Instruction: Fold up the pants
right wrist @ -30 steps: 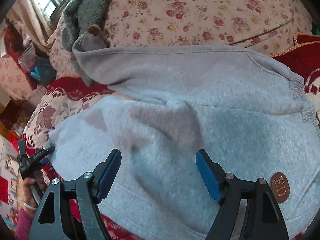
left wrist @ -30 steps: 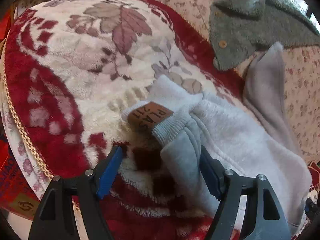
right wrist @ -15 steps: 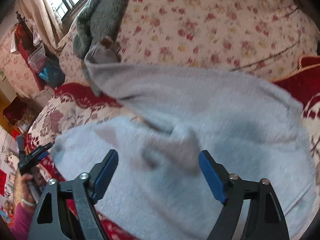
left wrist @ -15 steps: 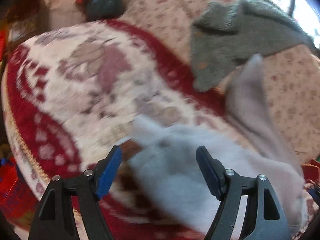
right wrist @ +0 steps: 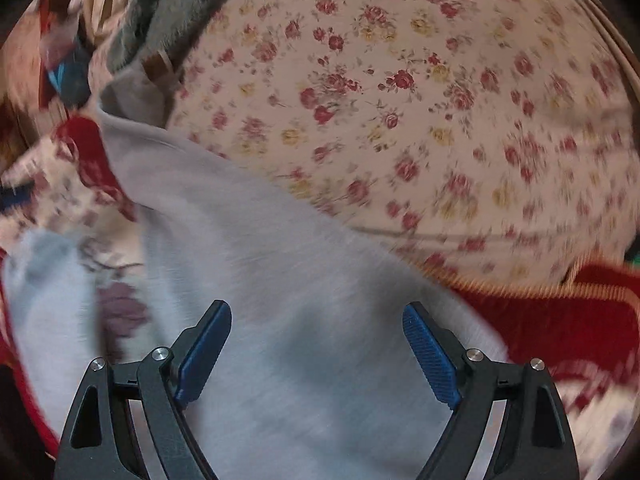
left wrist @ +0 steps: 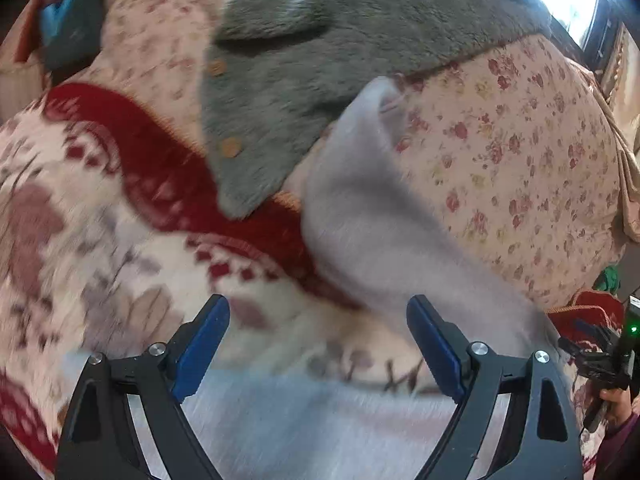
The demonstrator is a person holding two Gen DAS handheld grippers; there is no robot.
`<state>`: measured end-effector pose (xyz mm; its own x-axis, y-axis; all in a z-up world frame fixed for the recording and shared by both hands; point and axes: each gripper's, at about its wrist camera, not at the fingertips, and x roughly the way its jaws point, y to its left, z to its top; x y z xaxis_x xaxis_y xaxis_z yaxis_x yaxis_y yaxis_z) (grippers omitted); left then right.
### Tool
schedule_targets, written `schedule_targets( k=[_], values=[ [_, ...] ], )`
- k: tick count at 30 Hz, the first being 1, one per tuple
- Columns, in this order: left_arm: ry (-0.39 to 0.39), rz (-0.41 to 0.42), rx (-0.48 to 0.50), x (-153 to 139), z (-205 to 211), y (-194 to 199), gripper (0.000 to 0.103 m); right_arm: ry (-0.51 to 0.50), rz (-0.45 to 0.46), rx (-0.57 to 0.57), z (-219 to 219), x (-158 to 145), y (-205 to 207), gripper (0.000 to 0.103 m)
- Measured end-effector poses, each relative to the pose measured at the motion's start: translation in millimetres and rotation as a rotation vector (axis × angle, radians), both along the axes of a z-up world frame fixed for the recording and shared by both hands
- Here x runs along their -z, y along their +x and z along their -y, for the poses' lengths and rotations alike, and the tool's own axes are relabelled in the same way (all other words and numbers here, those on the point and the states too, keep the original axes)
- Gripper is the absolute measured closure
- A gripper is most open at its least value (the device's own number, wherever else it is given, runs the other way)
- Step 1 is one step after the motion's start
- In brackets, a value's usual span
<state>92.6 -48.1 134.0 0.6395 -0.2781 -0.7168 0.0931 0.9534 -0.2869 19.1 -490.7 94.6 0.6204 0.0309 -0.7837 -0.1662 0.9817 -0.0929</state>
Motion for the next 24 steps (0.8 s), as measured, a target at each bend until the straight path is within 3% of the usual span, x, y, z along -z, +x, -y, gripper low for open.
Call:
schedule_targets(
  k=[8,17,18,19,20,21,24],
  values=[
    [0.091,0.015,0.022,-18.3,38.9,70.8,0.013,-0.173,-0.087,-0.121,8.5,41.0,69.1,0.012],
    [0.221,-0.019,0.003,-10.4,67.6,132.1,0.013,-0.256,-0.138,-0.215,12.1,64.4,97.2,0.014],
    [0.213,-0.023,0.007,-6.8,68.5,135.9,0.014,-0.254,-0.143,-0.219,11.0,66.1,97.8,0.022],
    [0.206,-0.024,0.013,-3.1,70.0,139.3,0.016,-0.259,-0.145,-0.214,10.1,67.5,99.0,0.054],
    [0.215,-0.025,0.019,1.8,72.6,142.4,0.038,-0.257,-0.15,-0.205,9.8,69.5,102.0,0.071],
    [0.244,-0.033,0.021,6.4,75.8,144.3,0.073,-0.256,-0.151,-0.198,7.0,71.1,103.5,0.076],
    [0.288,-0.02,0.032,12.8,82.0,142.4,0.087,-0.322,-0.13,-0.218,-6.2,72.6,93.2,0.087]
  ],
)
